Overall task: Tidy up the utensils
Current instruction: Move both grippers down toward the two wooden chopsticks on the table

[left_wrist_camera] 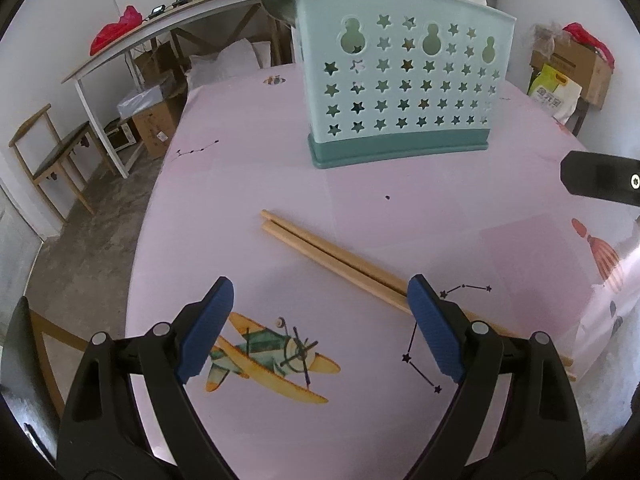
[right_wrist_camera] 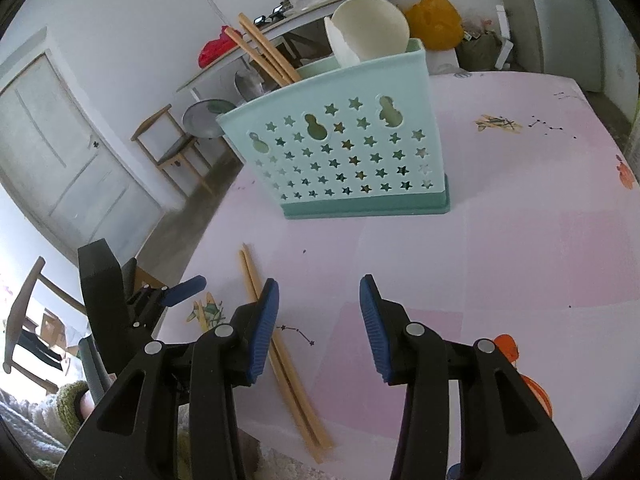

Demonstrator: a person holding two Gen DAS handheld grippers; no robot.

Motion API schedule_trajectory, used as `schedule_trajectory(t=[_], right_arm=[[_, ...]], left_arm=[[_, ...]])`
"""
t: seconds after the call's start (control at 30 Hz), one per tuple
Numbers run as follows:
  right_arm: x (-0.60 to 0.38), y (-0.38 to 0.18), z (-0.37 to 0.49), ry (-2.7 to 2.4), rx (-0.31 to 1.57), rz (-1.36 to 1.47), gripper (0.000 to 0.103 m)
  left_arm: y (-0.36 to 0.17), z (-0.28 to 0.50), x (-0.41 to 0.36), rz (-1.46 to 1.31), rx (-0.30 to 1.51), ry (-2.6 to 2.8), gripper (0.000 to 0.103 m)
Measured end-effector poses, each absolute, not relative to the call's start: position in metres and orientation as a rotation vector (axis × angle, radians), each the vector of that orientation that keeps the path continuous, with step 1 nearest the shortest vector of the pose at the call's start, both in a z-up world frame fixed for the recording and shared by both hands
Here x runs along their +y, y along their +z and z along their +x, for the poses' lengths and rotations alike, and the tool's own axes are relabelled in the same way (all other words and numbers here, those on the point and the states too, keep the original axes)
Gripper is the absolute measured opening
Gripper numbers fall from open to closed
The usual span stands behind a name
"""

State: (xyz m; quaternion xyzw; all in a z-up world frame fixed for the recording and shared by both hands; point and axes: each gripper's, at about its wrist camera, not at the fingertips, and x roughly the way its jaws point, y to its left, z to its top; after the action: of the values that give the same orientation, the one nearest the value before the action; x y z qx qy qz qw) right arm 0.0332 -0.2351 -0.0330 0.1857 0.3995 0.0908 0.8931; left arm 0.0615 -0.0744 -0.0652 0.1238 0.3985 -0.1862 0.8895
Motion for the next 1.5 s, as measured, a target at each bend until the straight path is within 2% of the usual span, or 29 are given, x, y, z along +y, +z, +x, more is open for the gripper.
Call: schedule_trajectory(t=[0.23,0.5,0.67,0.9,1.5], right_arm=[[-0.220,-0.042,0.038,0.233,0.874,0.354,0.040],[-0.201,-0.047,0.042,0.231,0.897,0.246,0.036],[-0.207,-0.048,0.035,0.204,0.897,0.269,0.036],[-0.206,-0.051,0.031,0.200,0.916,0.257,0.036],[-0.162,-0.073,0.051,0.283,1.020,0.078,0.024]], left_arm=[[-0.068,0.061,-0.062,0.273,0.856,-0.348,0.085],[-0.055,0.067,-0.050,0.134,0.856,-0.383,0.084],[-0.066,0.068,-0.071,0.201,0.863,-0.410,0.084],[-0.068,0.064,-0.061,0.180,0.872,-0.404,0.084],[-0.061,0.060,-0.032,0.107,0.860,-0.402,0.082]])
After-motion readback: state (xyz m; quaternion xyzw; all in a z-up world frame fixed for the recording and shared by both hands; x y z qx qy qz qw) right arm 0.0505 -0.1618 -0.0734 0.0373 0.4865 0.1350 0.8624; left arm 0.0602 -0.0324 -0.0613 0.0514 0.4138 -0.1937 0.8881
